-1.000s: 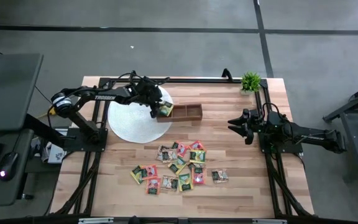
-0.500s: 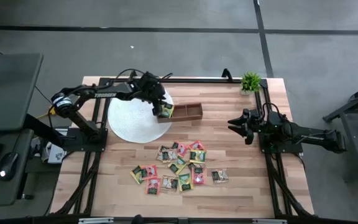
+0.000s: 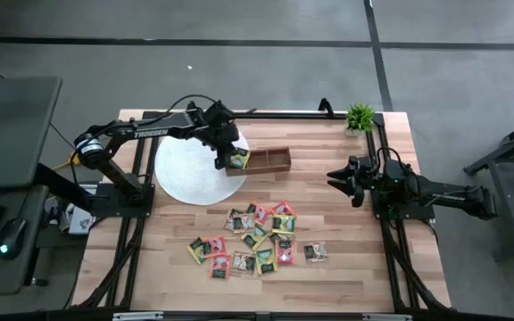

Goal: Pick & Place Tea
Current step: Put the yellow tea bag into the left compartment of the wooden organizer

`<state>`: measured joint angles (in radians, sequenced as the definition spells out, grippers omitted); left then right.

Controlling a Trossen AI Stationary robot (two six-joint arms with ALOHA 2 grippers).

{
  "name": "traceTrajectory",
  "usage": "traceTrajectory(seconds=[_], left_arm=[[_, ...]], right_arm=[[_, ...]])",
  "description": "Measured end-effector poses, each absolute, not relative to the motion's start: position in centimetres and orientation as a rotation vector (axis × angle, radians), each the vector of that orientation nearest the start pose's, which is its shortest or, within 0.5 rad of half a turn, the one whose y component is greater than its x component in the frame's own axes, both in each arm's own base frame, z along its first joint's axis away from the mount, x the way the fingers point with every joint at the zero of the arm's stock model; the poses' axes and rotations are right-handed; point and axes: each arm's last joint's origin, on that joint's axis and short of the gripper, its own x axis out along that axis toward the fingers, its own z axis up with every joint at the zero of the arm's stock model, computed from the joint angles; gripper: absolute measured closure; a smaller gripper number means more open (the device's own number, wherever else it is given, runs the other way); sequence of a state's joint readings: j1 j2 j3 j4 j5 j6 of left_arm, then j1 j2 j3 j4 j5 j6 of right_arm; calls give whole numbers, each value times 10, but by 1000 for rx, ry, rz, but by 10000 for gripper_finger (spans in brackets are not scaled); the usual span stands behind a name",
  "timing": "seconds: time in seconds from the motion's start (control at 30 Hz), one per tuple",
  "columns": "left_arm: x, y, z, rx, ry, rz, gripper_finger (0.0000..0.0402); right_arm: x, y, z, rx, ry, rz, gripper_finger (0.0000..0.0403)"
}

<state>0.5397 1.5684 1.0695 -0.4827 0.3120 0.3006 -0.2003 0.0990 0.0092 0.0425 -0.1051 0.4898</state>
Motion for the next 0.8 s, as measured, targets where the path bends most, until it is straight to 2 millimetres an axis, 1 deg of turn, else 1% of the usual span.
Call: traceTrajectory(seconds=[0.03, 0.07, 0.2, 0.27, 0.4, 0.6, 0.8], left_arm=[[277, 153, 224, -117, 908, 59, 379], [279, 150, 224, -107, 906, 51, 390], [286, 138, 224, -76, 905, 24, 391], [288, 134, 224, -62, 912, 24, 398], [291, 126, 224, -34, 931, 29, 399], [293, 123, 223, -20, 940, 34, 401], [296, 125, 215, -5, 967, 38, 401]], right_arm=[[102, -18, 163, 497, 22, -105, 238], [102, -18, 163, 497, 22, -105, 238], [102, -18, 163, 496, 21, -104, 238], [102, -18, 163, 497, 21, -105, 238], [102, -18, 163, 497, 21, -105, 238], [102, -18, 163, 496, 21, -104, 238], [102, -18, 163, 496, 20, -104, 238]])
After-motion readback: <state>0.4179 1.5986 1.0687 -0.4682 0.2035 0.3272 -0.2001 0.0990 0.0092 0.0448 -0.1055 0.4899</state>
